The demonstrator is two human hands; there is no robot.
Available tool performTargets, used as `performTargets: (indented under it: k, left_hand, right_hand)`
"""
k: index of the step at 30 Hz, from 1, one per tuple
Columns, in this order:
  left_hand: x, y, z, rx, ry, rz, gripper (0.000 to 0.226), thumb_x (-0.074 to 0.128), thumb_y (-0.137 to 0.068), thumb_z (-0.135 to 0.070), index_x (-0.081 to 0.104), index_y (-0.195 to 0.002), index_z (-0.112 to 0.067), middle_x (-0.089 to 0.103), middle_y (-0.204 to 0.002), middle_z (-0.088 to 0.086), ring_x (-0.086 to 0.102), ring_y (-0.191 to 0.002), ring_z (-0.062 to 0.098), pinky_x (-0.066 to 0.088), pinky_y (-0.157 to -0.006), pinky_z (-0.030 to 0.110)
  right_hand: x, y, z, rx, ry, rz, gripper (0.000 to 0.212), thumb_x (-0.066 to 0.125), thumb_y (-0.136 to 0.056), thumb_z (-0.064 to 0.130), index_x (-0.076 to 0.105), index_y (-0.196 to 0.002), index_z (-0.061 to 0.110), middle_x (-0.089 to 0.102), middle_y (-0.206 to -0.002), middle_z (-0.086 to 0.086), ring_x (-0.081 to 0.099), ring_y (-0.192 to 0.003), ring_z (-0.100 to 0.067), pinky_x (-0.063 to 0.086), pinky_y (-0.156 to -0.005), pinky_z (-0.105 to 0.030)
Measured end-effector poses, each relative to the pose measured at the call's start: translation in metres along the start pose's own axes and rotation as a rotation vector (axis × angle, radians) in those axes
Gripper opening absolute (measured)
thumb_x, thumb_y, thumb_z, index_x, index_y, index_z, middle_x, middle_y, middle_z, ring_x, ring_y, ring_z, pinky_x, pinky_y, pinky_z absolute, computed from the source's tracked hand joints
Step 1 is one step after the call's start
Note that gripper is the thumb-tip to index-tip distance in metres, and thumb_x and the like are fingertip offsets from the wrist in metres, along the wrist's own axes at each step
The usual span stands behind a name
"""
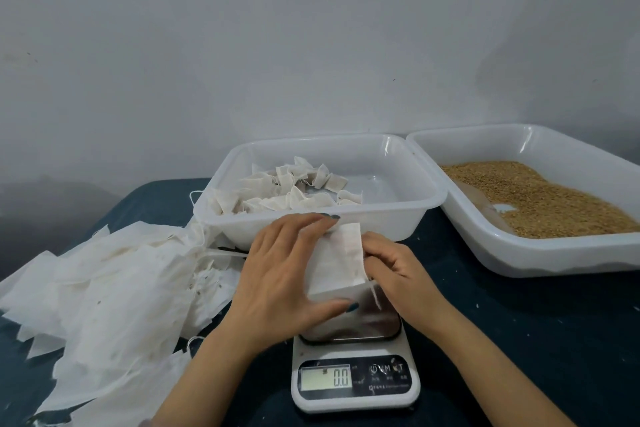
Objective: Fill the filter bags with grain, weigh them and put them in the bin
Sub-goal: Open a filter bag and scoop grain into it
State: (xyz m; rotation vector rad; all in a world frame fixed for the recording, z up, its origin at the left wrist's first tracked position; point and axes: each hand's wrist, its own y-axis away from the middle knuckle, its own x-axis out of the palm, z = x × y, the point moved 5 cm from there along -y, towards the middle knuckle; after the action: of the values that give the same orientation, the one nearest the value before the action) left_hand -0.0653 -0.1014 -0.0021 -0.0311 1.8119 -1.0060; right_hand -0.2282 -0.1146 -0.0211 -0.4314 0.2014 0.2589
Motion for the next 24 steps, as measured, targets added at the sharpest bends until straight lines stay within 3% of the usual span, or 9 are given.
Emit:
performTargets:
  k: [3,6,10,14,15,18,21,24]
  left_hand:
    - [0.000,0.000,-0.002,-0.029,-0.014,-0.020,0.076,0.066,-0.073,-0.060,0.050,-0.137,-0.022,0.058,-0.124,-0.007,0.053,-0.116,0.016,0.033,-0.102,0.026]
    - [-0.001,0.001,0.000,-0.055,0.015,-0.027,0.062,0.064,-0.074,-0.049,0.056,-0.128,-0.020,0.062,-0.115,-0.007,0.057,-0.105,0.016,0.032,-0.092,0.020]
    - [0.000,0.002,0.005,-0.061,0.011,-0.012,0.050,0.069,-0.075,-0.041,0.058,-0.118,-0.019,0.061,-0.106,-0.007,0.054,-0.096,0.013,0.030,-0.079,0.018]
    - [0.004,0.005,0.012,-0.156,0.044,0.013,0.048,0.073,-0.071,-0.033,0.056,-0.114,-0.021,0.062,-0.100,-0.007,0.053,-0.089,0.010,0.031,-0.069,0.017]
    - [0.005,0.006,0.014,-0.198,0.064,0.026,0.046,0.071,-0.072,-0.035,0.055,-0.113,-0.023,0.062,-0.100,-0.009,0.053,-0.089,0.009,0.033,-0.068,0.019]
    - [0.008,0.007,0.019,-0.292,0.154,0.056,0.038,0.070,-0.077,-0.042,0.047,-0.107,-0.036,0.059,-0.095,-0.018,0.053,-0.087,0.003,0.035,-0.064,0.015]
    - [0.010,0.006,0.022,-0.357,0.217,0.073,0.034,0.064,-0.074,-0.054,0.040,-0.098,-0.045,0.059,-0.088,-0.022,0.055,-0.084,0.000,0.037,-0.063,0.015]
    - [0.012,0.006,0.022,-0.364,0.220,0.104,0.034,0.059,-0.069,-0.054,0.045,-0.097,-0.041,0.058,-0.088,-0.021,0.055,-0.084,0.001,0.039,-0.063,0.017]
  right_hand:
    - [0.003,0.000,0.001,-0.018,0.029,0.024,0.033,0.049,-0.081,0.009,0.073,-0.104,0.014,0.066,-0.090,0.011,0.058,-0.084,-0.008,0.047,-0.075,-0.023]
    - [0.003,0.000,0.003,-0.049,0.107,0.016,0.027,0.058,-0.085,0.015,0.074,-0.105,0.018,0.060,-0.080,0.010,0.052,-0.074,-0.009,0.043,-0.067,-0.019]
    - [0.000,0.000,0.001,-0.045,0.114,-0.014,0.026,0.065,-0.085,0.011,0.076,-0.108,0.016,0.056,-0.076,0.016,0.052,-0.073,-0.005,0.042,-0.068,-0.017]
    - [0.000,0.002,0.009,-0.108,0.146,-0.038,0.017,0.057,-0.091,0.042,0.073,-0.093,0.040,0.052,-0.082,0.017,0.051,-0.076,-0.009,0.040,-0.068,-0.020]
    - [0.000,0.004,0.011,-0.156,0.197,-0.055,0.022,0.052,-0.092,0.051,0.072,-0.090,0.042,0.048,-0.084,0.017,0.051,-0.079,-0.010,0.039,-0.069,-0.021]
    - [-0.001,0.010,0.020,-0.359,0.482,-0.147,0.047,0.055,-0.088,0.065,0.077,-0.102,0.026,0.046,-0.094,0.008,0.050,-0.090,-0.011,0.040,-0.073,-0.019]
    - [0.002,0.014,0.025,-0.504,0.596,-0.227,0.039,0.072,-0.082,0.056,0.078,-0.099,0.021,0.051,-0.098,0.004,0.051,-0.091,-0.013,0.042,-0.074,-0.019]
    - [0.004,0.015,0.029,-0.597,0.613,-0.284,0.023,0.076,-0.085,0.041,0.078,-0.090,0.019,0.060,-0.101,0.004,0.054,-0.090,-0.014,0.044,-0.074,-0.022]
